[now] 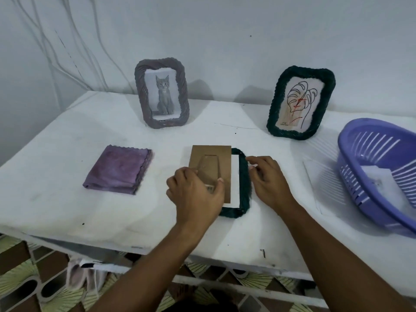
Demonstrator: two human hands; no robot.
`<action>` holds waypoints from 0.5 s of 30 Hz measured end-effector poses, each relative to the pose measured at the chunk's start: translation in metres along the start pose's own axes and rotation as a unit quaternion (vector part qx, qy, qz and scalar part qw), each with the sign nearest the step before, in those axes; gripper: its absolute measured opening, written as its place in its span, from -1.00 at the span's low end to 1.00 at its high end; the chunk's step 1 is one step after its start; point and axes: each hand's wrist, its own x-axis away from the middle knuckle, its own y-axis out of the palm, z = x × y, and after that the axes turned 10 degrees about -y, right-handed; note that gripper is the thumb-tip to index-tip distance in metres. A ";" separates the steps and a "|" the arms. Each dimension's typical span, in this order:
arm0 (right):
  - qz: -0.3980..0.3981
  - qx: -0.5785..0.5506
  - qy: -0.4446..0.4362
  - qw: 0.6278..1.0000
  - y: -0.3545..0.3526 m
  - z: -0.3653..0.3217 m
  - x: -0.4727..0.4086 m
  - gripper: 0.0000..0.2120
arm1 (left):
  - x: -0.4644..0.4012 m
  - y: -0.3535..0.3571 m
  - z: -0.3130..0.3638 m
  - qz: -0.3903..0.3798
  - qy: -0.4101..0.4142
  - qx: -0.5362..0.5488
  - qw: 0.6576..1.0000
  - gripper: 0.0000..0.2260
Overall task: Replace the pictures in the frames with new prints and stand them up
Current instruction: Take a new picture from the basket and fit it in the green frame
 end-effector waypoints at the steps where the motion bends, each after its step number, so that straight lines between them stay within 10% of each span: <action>1: -0.003 0.003 0.000 1.000 0.000 0.000 0.000 -0.73 | 0.003 0.006 0.003 -0.001 0.003 -0.002 1.000 -0.50; 15: -0.014 0.019 0.004 1.000 0.001 0.002 0.000 -0.73 | 0.010 0.032 0.005 0.020 0.016 -0.043 0.999 -0.49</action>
